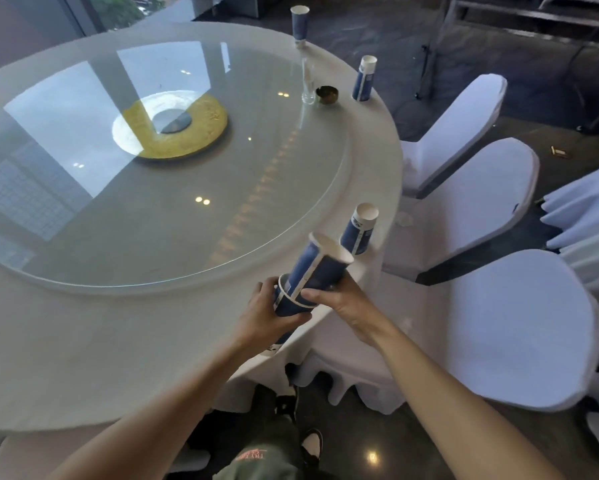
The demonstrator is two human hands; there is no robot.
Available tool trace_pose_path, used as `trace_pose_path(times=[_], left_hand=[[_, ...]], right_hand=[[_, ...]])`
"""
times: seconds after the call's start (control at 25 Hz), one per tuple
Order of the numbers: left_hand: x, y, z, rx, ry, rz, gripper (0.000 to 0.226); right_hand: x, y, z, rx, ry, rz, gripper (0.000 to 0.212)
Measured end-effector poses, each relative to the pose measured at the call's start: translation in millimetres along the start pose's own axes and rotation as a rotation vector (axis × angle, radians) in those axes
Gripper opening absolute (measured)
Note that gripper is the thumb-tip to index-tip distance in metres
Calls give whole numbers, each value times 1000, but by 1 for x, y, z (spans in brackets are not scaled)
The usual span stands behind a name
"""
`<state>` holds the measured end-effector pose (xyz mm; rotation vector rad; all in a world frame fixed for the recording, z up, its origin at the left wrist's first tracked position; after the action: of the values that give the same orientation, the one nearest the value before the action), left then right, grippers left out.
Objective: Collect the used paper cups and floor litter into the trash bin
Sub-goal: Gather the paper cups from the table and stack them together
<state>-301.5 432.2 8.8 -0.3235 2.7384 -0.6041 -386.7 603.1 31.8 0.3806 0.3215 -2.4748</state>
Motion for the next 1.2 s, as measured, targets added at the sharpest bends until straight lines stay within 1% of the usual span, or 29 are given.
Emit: trace_pose_path(times=[0.04,0.08,0.16,0.2,0.28,0.36,0.4,0.48,0.52,0.56,0.6,0.64,0.68,0.72,0.76,0.88,0.96,1.08,1.2], left_hand=[[5,3,-2,-15,7,7,79],[11,8,-4,-27,8,23,79],[24,17,-7,-45,9,53,80],[31,21,-9,-54,11,67,80],[48,29,-12,-87,14,83,78],[63,35,-15,-121,20,88,75],[70,37,-16,-126,19,95,75],[86,37,-13,-126,-6,112,76],[94,36,-11,-124,-22,118,77],[104,33,-9,-127,-41,122,79],[118,31,-4,-135,-63,125,81],[128,29,0,-144,-78,121,83],[132,27,1,-149,-79,116,85],[139,26,2,-154,-85,118,86],[147,25,5,-152,-92,120,87],[168,24,14,-130,-109,140,83],[179,25,17,-130,-119,163,78],[188,31,15,-134,-124,189,75],[196,43,7,-127,-119,229,79]], right_hand=[[-1,-3,0,-5,21,12,60],[-2,-9,0,-1,51,-10,65],[0,-25,5,-18,98,-88,84],[6,-33,8,-37,95,-120,86],[18,-43,14,-196,64,-136,66],[32,-45,10,-422,46,-72,47],[38,-45,7,-494,54,-31,41],[56,-52,8,-583,49,-5,40],[68,-58,11,-626,28,-38,43],[83,-68,15,-736,-12,-109,47],[104,-78,18,-939,-69,-179,54],[122,-88,18,-1203,-113,-216,63],[132,-95,19,-1446,-116,-211,71],[146,-102,18,-1625,-83,-167,78],[160,-108,17,-1753,-48,-115,82],[193,-120,4,-2046,49,41,88],[204,-123,-3,-2099,94,60,81],[203,-130,-9,-2047,213,-74,59],[190,-152,-18,-1892,354,-220,49]])
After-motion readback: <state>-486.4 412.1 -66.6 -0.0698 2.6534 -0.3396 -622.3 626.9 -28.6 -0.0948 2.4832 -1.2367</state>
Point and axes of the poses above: each hand's wrist, its own x-axis towards the middle knuckle, its own y-axis out of the palm, z = x × y, the point moved 1 cm from there along x, towards the middle knuckle, and after that the axes turned 10 degrees about -x, right-handed, at the moved point
